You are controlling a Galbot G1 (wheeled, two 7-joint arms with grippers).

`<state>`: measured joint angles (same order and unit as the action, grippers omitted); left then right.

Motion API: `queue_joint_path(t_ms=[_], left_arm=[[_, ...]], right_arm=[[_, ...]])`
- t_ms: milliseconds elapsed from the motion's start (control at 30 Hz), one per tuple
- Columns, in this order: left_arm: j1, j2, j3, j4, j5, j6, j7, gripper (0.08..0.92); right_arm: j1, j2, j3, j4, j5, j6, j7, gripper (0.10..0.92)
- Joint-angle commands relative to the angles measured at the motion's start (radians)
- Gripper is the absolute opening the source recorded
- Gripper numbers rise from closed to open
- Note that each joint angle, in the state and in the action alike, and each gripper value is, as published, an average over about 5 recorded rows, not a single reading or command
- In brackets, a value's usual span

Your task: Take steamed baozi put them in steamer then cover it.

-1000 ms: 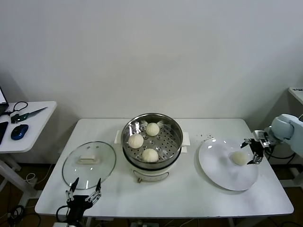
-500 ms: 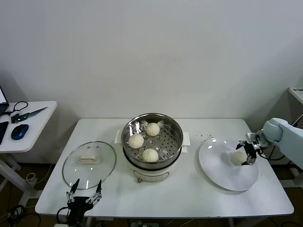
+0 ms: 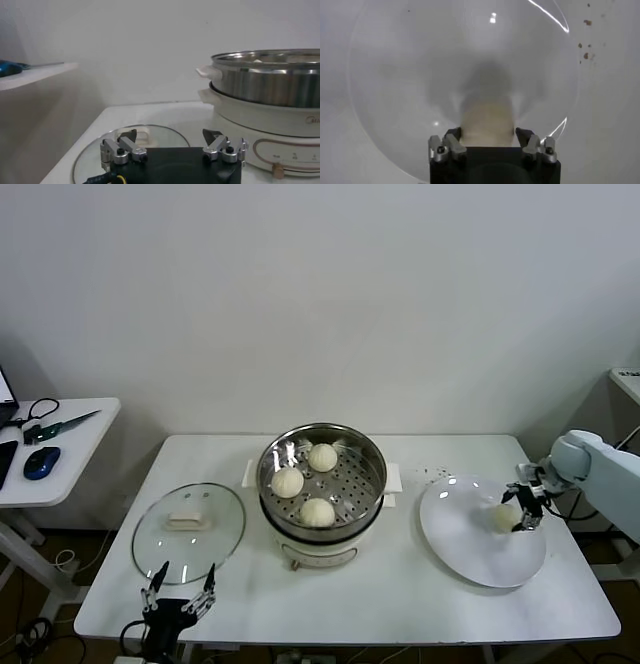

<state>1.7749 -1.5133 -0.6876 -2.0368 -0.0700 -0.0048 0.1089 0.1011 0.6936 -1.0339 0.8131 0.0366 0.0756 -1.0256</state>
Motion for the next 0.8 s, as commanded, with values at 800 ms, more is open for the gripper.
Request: queue_joint_path(t_ms=[800], left_arm=[[-0.012,0.017,0.003,-0.016,-0.003,0.016,0.010,0.823]], right_arm=[[1.168,0.223,-0.809,0.701,0.857,-0.387,0.016,0.602]])
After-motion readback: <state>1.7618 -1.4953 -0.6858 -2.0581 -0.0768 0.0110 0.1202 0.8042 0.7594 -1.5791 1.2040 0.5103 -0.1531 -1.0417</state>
